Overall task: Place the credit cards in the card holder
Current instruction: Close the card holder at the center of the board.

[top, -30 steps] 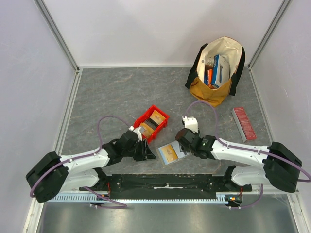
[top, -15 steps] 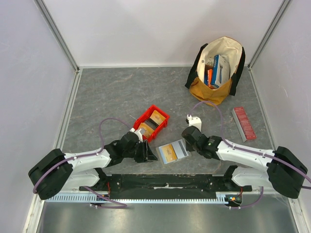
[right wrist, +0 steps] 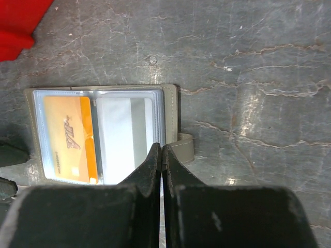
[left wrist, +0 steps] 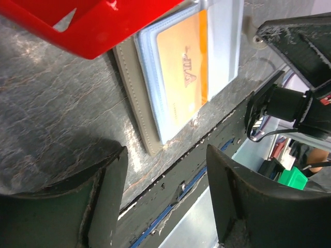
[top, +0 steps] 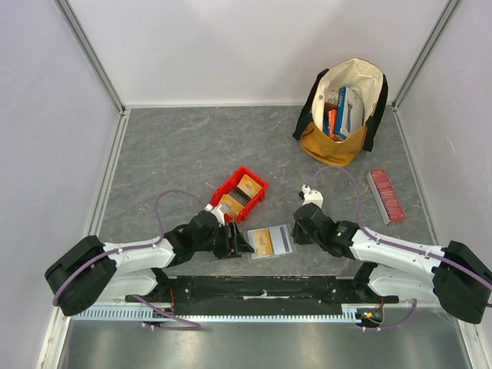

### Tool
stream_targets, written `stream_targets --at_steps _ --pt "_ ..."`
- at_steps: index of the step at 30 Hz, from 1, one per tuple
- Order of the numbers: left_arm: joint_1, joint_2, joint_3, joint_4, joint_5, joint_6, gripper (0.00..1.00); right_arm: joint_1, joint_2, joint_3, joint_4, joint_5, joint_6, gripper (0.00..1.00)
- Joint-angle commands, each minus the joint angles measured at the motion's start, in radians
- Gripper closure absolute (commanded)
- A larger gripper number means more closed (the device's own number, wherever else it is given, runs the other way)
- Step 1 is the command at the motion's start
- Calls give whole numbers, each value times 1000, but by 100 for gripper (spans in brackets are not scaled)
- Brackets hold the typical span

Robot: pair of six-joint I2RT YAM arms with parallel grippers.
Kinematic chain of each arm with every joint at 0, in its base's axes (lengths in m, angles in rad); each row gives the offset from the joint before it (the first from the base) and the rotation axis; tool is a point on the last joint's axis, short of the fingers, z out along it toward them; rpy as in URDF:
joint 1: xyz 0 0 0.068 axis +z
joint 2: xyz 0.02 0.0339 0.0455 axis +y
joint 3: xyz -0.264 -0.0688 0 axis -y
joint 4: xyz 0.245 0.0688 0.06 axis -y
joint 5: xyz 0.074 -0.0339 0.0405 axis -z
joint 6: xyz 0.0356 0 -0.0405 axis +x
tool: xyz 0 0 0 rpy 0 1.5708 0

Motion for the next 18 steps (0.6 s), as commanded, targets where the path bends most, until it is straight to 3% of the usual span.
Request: stream_targets --at_steps 1,9,15,18 --pt "-9 53 -42 135 -19 -73 29 0 -12 -17 47 -49 53 100" --pt "-13 207 -57 353 1 -151 35 5 18 -28 80 -92 62 100" --pt "-18 144 -19 317 -22 -134 48 17 37 -42 94 -96 74 100" --pt "-22 109 27 275 -31 -104 50 20 37 -51 110 -98 83 100"
